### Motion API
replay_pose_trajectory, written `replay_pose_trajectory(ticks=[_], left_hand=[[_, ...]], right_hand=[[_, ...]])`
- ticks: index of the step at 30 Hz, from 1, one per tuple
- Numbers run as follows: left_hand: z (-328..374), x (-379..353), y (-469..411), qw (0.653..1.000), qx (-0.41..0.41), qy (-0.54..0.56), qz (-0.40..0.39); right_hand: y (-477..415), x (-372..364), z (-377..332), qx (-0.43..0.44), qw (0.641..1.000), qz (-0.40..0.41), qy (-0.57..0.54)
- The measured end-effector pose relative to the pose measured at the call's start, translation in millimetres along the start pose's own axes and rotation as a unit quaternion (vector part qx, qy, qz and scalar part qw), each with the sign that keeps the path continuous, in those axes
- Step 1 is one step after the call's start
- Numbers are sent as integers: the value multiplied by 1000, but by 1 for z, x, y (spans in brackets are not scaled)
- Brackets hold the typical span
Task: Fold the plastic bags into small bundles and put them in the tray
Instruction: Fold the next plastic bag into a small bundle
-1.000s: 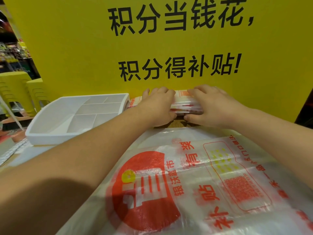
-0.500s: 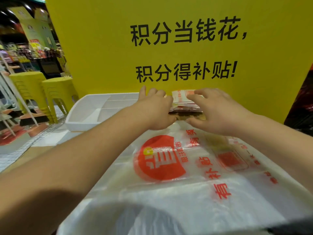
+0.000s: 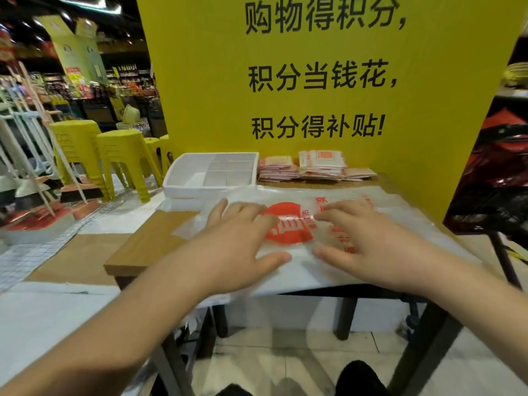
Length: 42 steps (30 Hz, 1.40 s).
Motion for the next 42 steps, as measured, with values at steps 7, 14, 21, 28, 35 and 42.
replay_pose_trajectory(ticks=[7,14,21,28,35,42], left_hand=[[-5,-56,35,999,-13,48,-6],[-29,-59,48,985,-3,172,3],[-36,-64,46,988,-5,152,16],[-32,-56,44,994,-12,111,-10],[-14,-5,-35,977,-26,208,27],[-25,-14,-197,950,110,290,44]], right_hand=[[41,-36,1,4,999,-45,-29],[53,-38,1,5,1000,-17,-24],[47,-39,2,10,999,-24,-30],[45,-32,3,27,998,-42,-24],[-14,13,42,-44,993,51,-97],[-108,20,138,-222,957,106,-154]])
Point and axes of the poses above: each hand's wrist, its own y-axis away from the middle knuckle, its own x-axis out of the back of the hand, z = x × y, the point moved 4 cm from there along -y, towards the middle knuckle, and after that the axes turned 3 degrees about -z, right-handed, at the moved point
